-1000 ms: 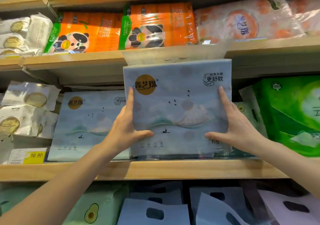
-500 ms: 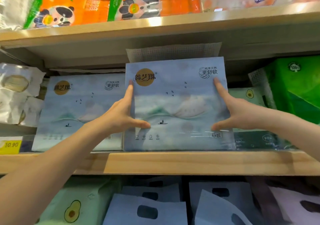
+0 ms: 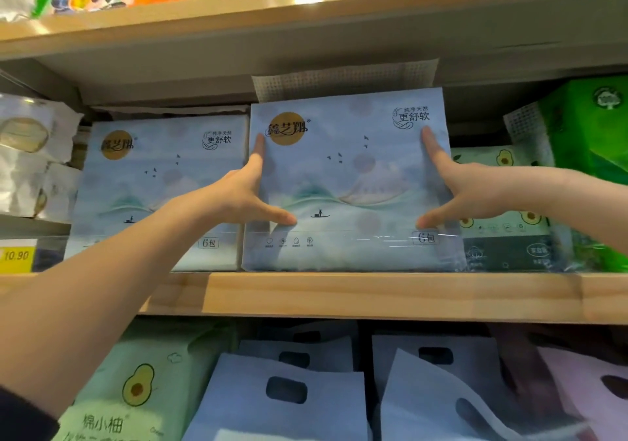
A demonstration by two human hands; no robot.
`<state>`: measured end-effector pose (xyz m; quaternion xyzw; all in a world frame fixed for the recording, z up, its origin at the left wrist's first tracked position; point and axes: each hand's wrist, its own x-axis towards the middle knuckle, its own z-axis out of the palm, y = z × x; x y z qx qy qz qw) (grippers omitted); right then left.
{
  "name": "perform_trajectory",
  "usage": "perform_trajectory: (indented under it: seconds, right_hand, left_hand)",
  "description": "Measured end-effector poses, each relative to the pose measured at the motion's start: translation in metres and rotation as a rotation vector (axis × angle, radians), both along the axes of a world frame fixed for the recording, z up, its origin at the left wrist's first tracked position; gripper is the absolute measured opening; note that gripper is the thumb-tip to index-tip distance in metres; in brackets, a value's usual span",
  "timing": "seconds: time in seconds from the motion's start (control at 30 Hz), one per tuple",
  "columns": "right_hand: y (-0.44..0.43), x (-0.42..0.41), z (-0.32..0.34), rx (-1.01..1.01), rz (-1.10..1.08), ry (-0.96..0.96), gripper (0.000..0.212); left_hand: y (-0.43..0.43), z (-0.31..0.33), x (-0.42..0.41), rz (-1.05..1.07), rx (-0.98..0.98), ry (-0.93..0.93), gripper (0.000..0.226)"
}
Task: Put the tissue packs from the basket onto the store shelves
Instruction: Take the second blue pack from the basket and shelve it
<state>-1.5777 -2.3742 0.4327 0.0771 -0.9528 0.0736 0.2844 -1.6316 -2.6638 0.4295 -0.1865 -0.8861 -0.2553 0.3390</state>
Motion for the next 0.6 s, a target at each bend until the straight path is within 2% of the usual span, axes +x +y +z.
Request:
perform_trajectory:
  seconds: [0.37, 0.6]
  right_hand:
    - [-0.004, 0.008, -0.006, -0.045, 0.011, 0.037, 0.123]
    - [-0.005, 0.021, -0.007, -0.03, -0.038, 0.049, 0.116]
  left_hand:
    - [-0.004, -0.007, 0.011, 0.019, 0.005, -0.036, 0.126]
    - [-0.022, -0.012, 0.035, 0.051, -0.042, -0.054, 0.107]
